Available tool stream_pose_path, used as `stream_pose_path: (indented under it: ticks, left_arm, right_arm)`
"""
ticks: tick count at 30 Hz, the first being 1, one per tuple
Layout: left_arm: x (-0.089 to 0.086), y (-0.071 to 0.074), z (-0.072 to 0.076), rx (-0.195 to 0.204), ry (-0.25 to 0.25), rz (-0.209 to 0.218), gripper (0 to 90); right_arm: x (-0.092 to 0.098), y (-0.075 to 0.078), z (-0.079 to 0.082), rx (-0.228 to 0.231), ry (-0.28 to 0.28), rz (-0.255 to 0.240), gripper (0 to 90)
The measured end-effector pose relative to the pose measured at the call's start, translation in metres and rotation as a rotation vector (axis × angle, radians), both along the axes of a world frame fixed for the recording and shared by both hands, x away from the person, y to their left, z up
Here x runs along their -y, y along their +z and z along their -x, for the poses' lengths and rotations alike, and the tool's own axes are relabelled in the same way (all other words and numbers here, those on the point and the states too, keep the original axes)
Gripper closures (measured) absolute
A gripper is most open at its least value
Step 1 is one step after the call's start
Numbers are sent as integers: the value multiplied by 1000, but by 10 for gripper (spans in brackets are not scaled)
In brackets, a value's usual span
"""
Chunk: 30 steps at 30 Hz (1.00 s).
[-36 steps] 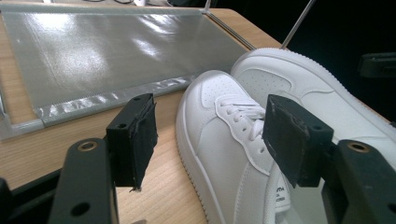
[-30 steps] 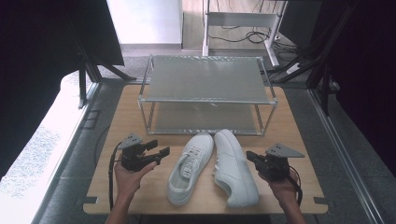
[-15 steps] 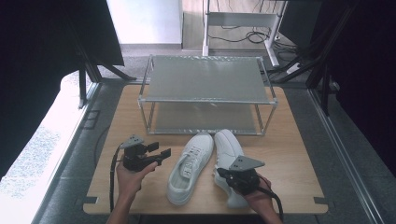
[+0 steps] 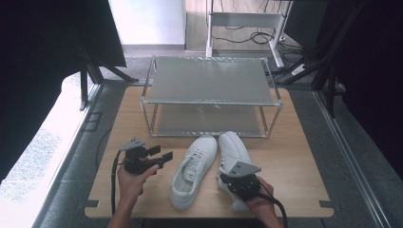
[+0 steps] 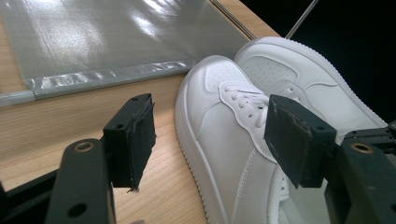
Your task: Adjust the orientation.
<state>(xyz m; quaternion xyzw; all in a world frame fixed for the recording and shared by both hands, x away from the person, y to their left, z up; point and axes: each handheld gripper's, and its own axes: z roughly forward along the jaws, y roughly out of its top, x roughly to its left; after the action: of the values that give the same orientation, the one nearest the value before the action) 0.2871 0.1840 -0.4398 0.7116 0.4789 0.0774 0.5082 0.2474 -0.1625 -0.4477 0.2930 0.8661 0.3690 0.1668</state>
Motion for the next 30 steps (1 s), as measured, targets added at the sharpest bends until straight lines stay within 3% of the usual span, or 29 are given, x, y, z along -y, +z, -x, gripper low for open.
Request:
stream_pose_path:
  ticks: [11, 20, 21, 24, 26, 28, 29, 30]
  left_arm:
    - [-7, 1, 1, 0, 18, 10, 336]
    - [-6, -1, 1, -8, 12, 9, 336]
    - [-5, -1, 1, -8, 13, 4, 336]
    - [-5, -2, 1, -14, 15, 1, 337]
    - [-5, -3, 0, -16, 15, 0, 337]
    - [-5, -4, 0, -18, 15, 2, 337]
    - [-5, -4, 0, -18, 14, 2, 337]
    - [-5, -3, 0, -17, 14, 1, 337]
  right_arm:
    - [25, 8, -2, 10, -75, -53, 900]
    - [65, 14, -13, 0, -161, -108, 900]
    - [81, 13, -19, -29, -161, -162, 900]
    - [94, 12, -23, -38, -178, -191, 900]
    - [105, 8, -27, -24, -225, -156, 900]
    - [110, -4, -34, -55, -251, -74, 900]
    - [112, -9, -36, -76, -236, -83, 900]
    - [115, -9, -36, -75, -227, -127, 900]
